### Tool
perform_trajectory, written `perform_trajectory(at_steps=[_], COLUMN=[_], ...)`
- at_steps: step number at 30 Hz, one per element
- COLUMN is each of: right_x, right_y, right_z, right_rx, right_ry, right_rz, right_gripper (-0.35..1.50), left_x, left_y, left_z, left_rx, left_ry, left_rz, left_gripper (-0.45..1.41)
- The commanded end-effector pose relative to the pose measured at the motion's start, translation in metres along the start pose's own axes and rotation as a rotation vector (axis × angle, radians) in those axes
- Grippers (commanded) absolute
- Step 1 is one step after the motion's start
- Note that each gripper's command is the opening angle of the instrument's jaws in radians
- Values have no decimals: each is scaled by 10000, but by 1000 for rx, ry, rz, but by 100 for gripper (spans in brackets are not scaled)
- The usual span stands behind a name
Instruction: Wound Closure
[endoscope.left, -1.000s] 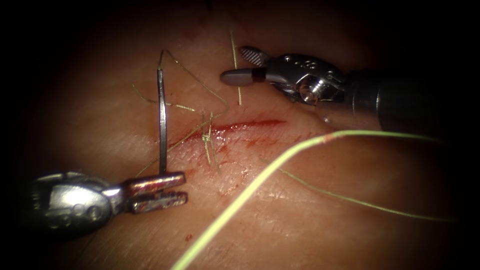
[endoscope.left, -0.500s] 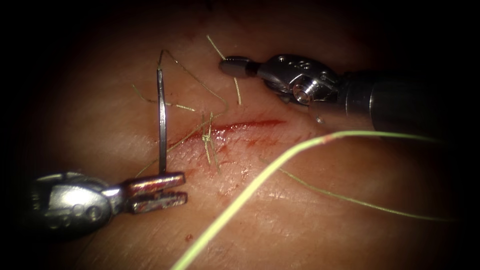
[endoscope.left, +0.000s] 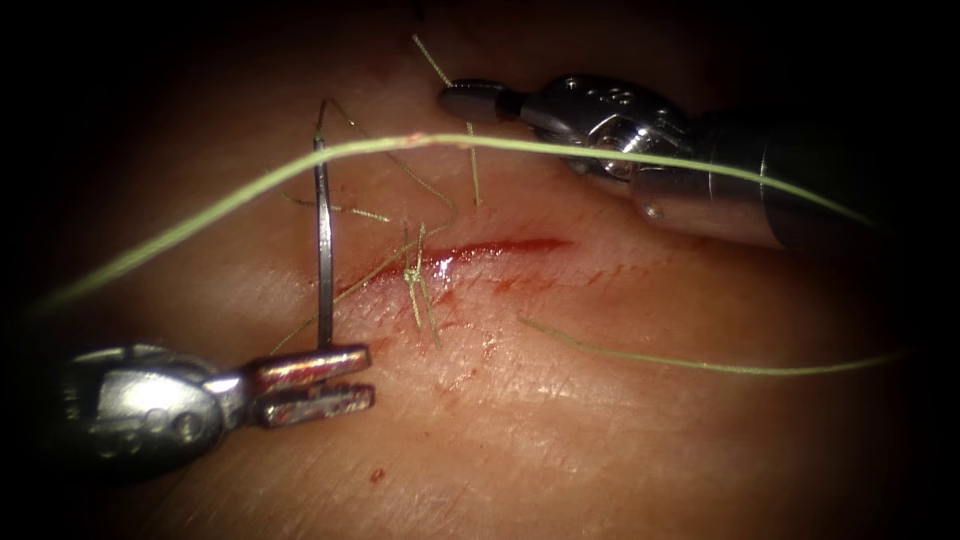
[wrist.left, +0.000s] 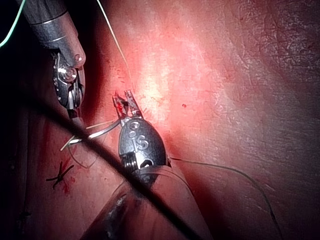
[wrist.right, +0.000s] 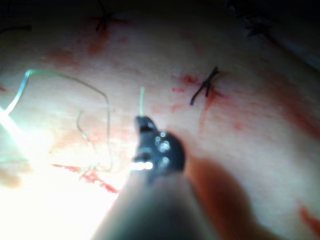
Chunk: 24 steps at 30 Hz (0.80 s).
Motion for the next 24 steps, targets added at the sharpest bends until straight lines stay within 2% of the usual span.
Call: perform_trajectory(at_steps=[1,24], right_x=[2,22], right_y=[2,2], right_z=[8,4], right_rx=[2,5], right_ry=[6,34], right_rz=[-1,-18], right_gripper=[-35,-35], left_x=[-5,-6], left_y=[-1,-1], left_z=[6,7], left_rx=[0,-2], left_ry=[1,-1], left_rz=[1,3], left_gripper=[-45,-45])
